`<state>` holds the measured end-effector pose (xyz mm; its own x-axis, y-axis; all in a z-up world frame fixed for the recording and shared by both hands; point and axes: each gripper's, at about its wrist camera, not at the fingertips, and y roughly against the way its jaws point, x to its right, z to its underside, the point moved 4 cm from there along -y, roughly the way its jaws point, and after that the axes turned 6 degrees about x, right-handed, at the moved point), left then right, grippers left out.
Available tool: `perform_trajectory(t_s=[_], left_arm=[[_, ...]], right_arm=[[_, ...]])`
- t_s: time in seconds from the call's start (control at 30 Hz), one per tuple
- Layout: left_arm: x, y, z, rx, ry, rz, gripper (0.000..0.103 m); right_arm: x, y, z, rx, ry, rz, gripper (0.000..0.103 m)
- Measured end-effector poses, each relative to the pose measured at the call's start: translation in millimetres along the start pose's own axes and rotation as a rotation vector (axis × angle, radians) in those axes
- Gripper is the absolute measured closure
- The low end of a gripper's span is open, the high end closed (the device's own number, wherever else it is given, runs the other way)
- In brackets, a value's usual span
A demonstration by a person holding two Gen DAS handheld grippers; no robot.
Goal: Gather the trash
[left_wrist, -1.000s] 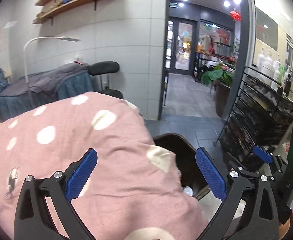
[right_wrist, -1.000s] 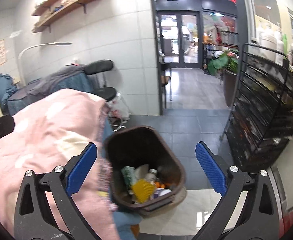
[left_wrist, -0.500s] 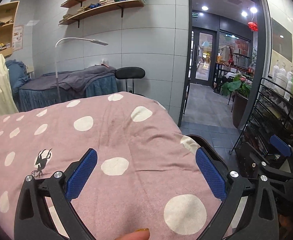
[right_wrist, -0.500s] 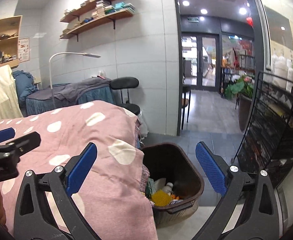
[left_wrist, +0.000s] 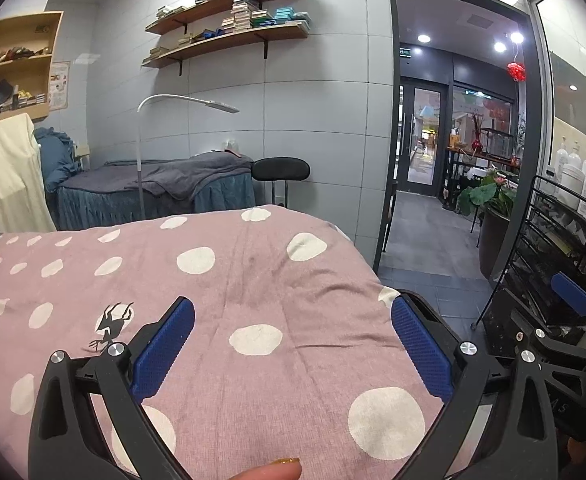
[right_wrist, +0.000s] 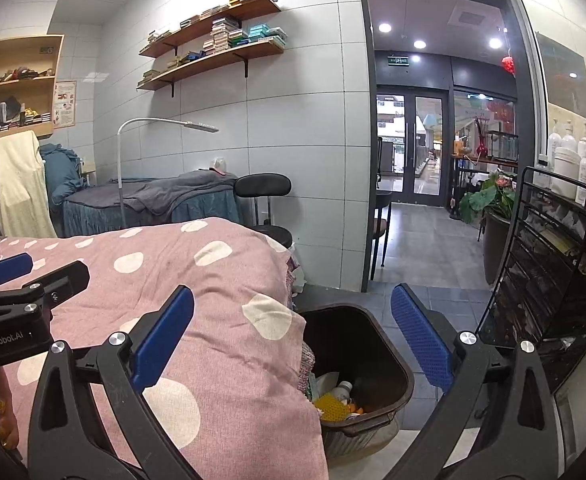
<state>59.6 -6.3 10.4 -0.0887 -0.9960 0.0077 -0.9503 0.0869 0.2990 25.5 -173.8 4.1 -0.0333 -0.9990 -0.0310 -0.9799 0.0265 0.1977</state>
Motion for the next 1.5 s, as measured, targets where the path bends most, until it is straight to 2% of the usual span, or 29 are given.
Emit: perform_trajectory(t_s=[1.5], left_arm=[[-2.0, -2.7, -1.4, -0.021, 0.003, 0.011, 0.006]], right_arm=[[2.1, -5.7, 1.3, -0.009, -0.008, 0.013, 0.006]])
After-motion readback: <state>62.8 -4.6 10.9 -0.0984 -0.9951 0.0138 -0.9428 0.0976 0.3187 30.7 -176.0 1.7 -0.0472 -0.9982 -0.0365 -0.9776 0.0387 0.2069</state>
